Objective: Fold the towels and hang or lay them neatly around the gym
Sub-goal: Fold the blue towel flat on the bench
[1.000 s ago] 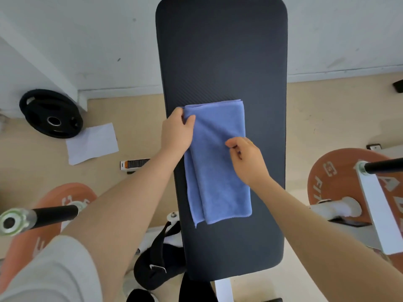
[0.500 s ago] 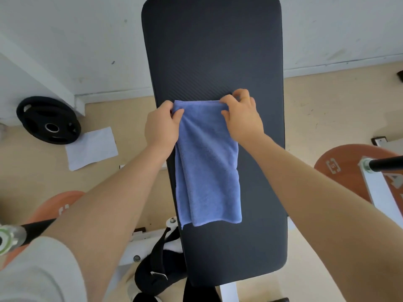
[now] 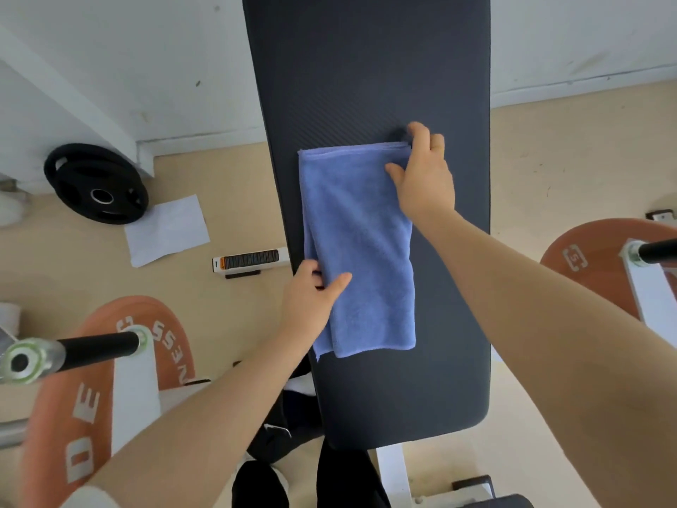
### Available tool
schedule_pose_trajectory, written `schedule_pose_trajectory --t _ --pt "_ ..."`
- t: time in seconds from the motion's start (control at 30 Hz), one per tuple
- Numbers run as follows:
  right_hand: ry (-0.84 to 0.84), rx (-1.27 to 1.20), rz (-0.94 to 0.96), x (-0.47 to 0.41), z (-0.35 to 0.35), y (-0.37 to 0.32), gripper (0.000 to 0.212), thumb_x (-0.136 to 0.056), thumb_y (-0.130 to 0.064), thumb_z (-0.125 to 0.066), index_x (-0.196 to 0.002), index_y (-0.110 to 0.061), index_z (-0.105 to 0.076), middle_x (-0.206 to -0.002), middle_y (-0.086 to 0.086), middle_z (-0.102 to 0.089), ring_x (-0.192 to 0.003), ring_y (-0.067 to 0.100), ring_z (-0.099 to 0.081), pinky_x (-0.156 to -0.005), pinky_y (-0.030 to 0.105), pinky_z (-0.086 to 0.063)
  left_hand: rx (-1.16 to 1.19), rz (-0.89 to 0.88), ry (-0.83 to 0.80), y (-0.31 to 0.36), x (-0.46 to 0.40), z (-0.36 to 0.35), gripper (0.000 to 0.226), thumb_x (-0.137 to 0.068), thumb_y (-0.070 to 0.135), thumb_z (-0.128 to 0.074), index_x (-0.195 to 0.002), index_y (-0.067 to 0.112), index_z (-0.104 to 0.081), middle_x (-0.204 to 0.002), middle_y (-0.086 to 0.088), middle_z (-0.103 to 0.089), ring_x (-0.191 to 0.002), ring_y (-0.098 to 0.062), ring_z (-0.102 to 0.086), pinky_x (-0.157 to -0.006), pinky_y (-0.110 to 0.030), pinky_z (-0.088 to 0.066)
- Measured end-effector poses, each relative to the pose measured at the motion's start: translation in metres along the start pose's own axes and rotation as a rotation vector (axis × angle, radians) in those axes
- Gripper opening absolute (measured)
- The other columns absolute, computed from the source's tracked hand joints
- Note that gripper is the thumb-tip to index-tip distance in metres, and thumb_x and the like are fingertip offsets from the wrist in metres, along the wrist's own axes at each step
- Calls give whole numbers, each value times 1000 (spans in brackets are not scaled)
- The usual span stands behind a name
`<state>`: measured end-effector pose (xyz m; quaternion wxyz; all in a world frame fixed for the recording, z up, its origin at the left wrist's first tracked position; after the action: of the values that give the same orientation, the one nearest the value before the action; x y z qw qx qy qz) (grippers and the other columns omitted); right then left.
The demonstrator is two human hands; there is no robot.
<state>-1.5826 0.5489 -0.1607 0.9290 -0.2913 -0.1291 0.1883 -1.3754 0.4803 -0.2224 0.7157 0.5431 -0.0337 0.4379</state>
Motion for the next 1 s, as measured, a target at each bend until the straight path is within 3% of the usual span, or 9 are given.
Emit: schedule_pose_trajectory --t 0.1,0.23,0.43,0.53,0.6,0.7,0.8,0.9,1.0 --pt "14 -190 -101 19 -2 12 47 -96 -29 -42 -139 -18 -28 -141 4 -37 -94 17 -51 -77 35 -43 -26 9 -10 -13 1 -6 29 -79 26 -71 -96 12 -51 -81 5 -61 -76 -10 -60 -64 -21 -47" --pt "-92 -169 -223 61 -20 50 18 -95 -33 -40 -92 -16 -46 -100 7 -58 -75 19 -52 -65 36 -43 -121 56 -116 -16 0 -11 29 -81 24 -69 -65 12 -48 -65 3 -52 -63 -12 -51 -54 -21 -36" --pt "-194 -253 -312 77 -29 65 20 -92 -23 -49 -96 -4 -53 -86 5 -56 -75 19 -50 -61 29 -42 6 73 -339 -27 16 -8 20 -91 21 -54 -103 6 -58 -104 -8 -65 -95 -20 -61 -85 -36 -49" --pt "-186 -201 -307 70 -28 66 12 -91 -20 -48 -89 -8 -47 -79 3 -51 -71 21 -46 -61 32 -41 100 119 -337 -38 15 5 22 -95 21 -49 -112 9 -56 -112 -9 -64 -95 -20 -62 -79 -34 -52" --pt "-194 -128 -286 71 -30 63 9 -91 -17 -48 -87 -9 -45 -75 1 -49 -70 21 -46 -64 36 -43 -57 154 -293 -48 11 8 22 -95 23 -49 -104 4 -54 -99 -12 -64 -80 -23 -63 -66 -29 -51" --pt "-183 -119 -284 72 -30 59 13 -87 -13 -49 -99 -8 -46 -82 1 -52 -75 23 -52 -69 41 -49 -465 202 -355 -56 9 4 30 -93 25 -50 -69 9 -50 -62 -4 -58 -55 -15 -56 -56 -20 -43" --pt "-122 -212 -245 65 -24 50 28 -82 -12 -57 -107 -10 -45 -98 3 -55 -83 20 -55 -69 36 -51 -613 123 -195 -41 4 12 30 -90 16 -48 -61 12 -42 -55 -2 -44 -53 -16 -45 -46 -21 -28" --pt "-102 -432 -287 58 -21 41 34 -85 -19 -58 -115 -12 -45 -96 -5 -55 -82 11 -55 -69 25 -47 -430 -98 122 -4 -3 23 11 -92 21 -47 -88 10 -47 -70 -6 -53 -63 -23 -51 -51 -29 -36" --pt "-188 -567 -354 56 -26 37 23 -84 -22 -60 -103 -10 -54 -88 -4 -60 -82 16 -61 -71 29 -52 -345 -202 146 22 -9 13 27 -93 32 -49 -101 6 -48 -90 -6 -52 -77 -23 -51 -65 -31 -39"
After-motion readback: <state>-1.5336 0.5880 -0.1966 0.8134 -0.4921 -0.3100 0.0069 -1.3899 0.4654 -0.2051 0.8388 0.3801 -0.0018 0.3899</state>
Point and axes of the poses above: each hand's wrist, its own x-axis away from the middle knuckle, its own z-axis out of the back of the hand, y = z × x, the point moved 5 cm from there along -x, towards the middle knuckle
